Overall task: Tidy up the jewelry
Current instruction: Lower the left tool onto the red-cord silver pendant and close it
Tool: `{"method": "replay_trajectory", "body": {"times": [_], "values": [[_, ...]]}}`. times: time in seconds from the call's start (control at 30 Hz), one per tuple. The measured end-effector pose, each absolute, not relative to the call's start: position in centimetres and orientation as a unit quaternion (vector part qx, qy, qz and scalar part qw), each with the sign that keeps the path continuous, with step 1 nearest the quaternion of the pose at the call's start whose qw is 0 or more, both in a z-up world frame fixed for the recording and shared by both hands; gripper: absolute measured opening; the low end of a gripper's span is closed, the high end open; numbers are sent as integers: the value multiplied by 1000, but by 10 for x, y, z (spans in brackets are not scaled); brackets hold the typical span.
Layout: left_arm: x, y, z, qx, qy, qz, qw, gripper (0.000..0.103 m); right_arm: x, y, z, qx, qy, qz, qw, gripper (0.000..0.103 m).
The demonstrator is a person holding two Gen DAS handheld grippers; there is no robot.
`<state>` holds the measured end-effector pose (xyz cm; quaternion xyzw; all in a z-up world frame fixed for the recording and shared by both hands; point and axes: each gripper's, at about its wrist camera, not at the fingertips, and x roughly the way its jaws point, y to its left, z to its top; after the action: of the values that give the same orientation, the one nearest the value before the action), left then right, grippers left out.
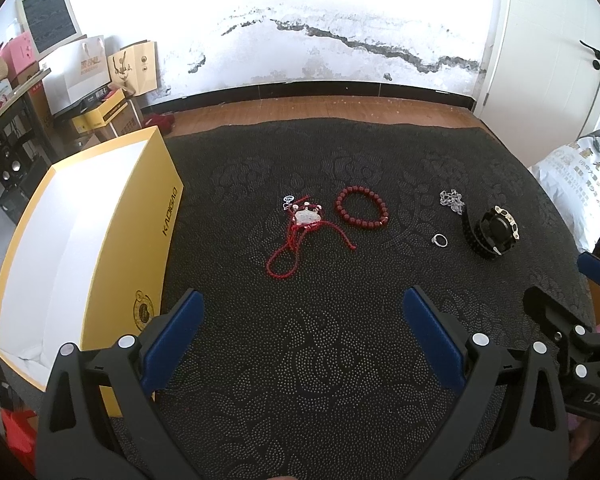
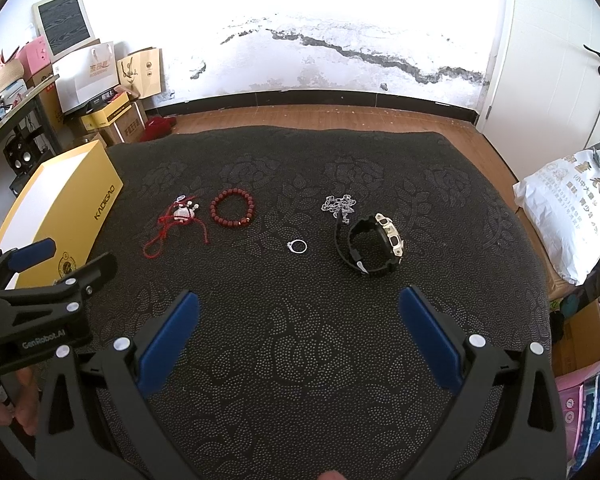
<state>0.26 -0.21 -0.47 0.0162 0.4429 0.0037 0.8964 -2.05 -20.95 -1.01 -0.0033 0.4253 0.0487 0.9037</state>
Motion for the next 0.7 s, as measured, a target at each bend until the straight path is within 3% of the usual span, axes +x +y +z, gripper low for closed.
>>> {"method": "replay_trajectory", "body": {"times": [0.7], "values": [[90, -5, -78, -9, 506, 1, 863, 97, -12, -236, -10, 11, 420, 34, 907, 97]]}}
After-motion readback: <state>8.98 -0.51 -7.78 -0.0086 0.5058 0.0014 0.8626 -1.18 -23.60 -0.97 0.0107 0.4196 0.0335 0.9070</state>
